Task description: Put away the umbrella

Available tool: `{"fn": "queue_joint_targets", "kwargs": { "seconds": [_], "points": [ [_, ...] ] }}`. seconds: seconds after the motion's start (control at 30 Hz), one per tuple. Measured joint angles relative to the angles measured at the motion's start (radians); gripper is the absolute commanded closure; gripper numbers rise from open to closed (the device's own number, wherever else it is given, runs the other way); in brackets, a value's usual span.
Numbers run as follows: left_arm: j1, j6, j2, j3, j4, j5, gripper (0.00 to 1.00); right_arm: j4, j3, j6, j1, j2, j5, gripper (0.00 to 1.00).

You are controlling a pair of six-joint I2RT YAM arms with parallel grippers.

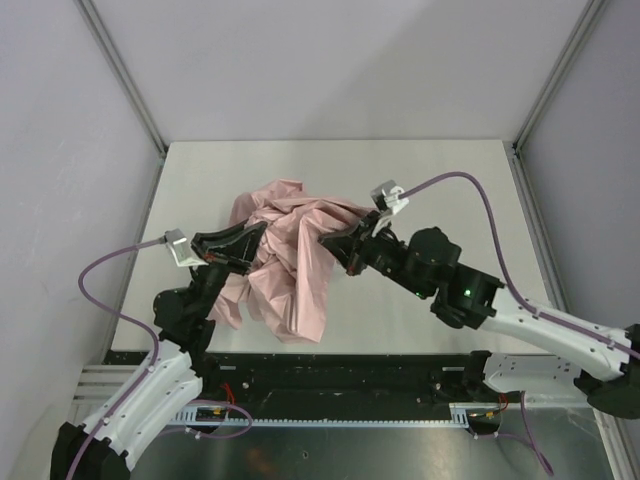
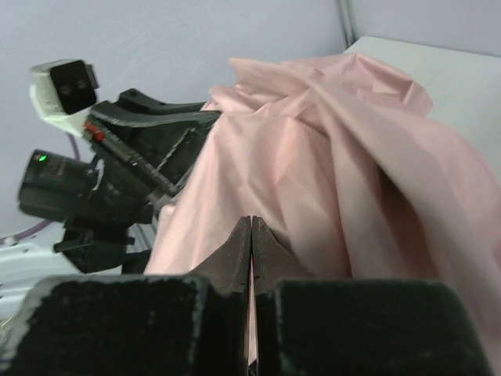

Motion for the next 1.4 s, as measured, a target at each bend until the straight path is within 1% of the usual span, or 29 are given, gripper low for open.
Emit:
{"fn": "queue_joint_targets", "kwargs": {
  "seconds": [0.27,0.5,0.63,0.7,0.77,0.83,0.9,0.93,1.0,1.07,1.2,1.3,1.37,1.4],
  "points": [
    [0.000,-0.015,-0.011,0.000,0.000,0.079,1.00,0.105,0.044,-0.021,-0.040,0.167,-0.024,1.00],
    [0.000,-0.018,-0.007,0.026,0.000,0.175,1.00,0.166,0.056,-0.006,0.016,0.306,-0.124,1.00],
    [0.003,-0.026,0.002,0.043,0.002,0.216,1.00,0.167,0.056,0.000,0.032,0.330,-0.156,0.99],
    [0.003,-0.035,0.012,0.053,0.003,0.230,1.00,0.167,0.056,-0.006,0.031,0.330,-0.158,0.92],
    [0.005,-0.049,0.027,0.060,0.009,0.241,1.00,0.159,0.056,-0.018,0.030,0.327,-0.154,0.75],
    [0.006,-0.068,0.046,0.063,0.012,0.248,1.00,0.118,0.058,-0.036,0.030,0.312,-0.150,0.55],
    [0.006,-0.082,0.061,0.063,0.012,0.247,1.00,0.055,0.058,-0.054,0.030,0.277,-0.153,0.39],
    [0.006,-0.088,0.067,0.063,0.013,0.247,1.00,0.010,0.058,-0.064,0.030,0.248,-0.156,0.33],
    [0.006,-0.100,0.075,0.063,0.022,0.248,1.00,-0.085,0.058,-0.082,0.028,0.176,-0.158,0.24],
    [0.006,-0.106,0.082,0.064,0.034,0.247,1.00,-0.185,0.060,-0.097,0.023,0.086,-0.158,0.20],
    [0.008,-0.110,0.105,0.069,0.055,0.251,1.00,-0.356,0.094,-0.131,0.004,-0.090,-0.142,0.17],
    [0.016,-0.114,0.109,0.070,0.056,0.275,1.00,-0.422,0.109,-0.167,-0.030,-0.182,-0.105,0.16],
    [0.028,-0.115,0.108,0.070,0.060,0.304,1.00,-0.454,0.122,-0.200,-0.096,-0.223,-0.096,0.19],
    [0.034,-0.116,0.107,0.070,0.061,0.322,1.00,-0.465,0.136,-0.219,-0.160,-0.227,-0.108,0.19]
  ]
}}
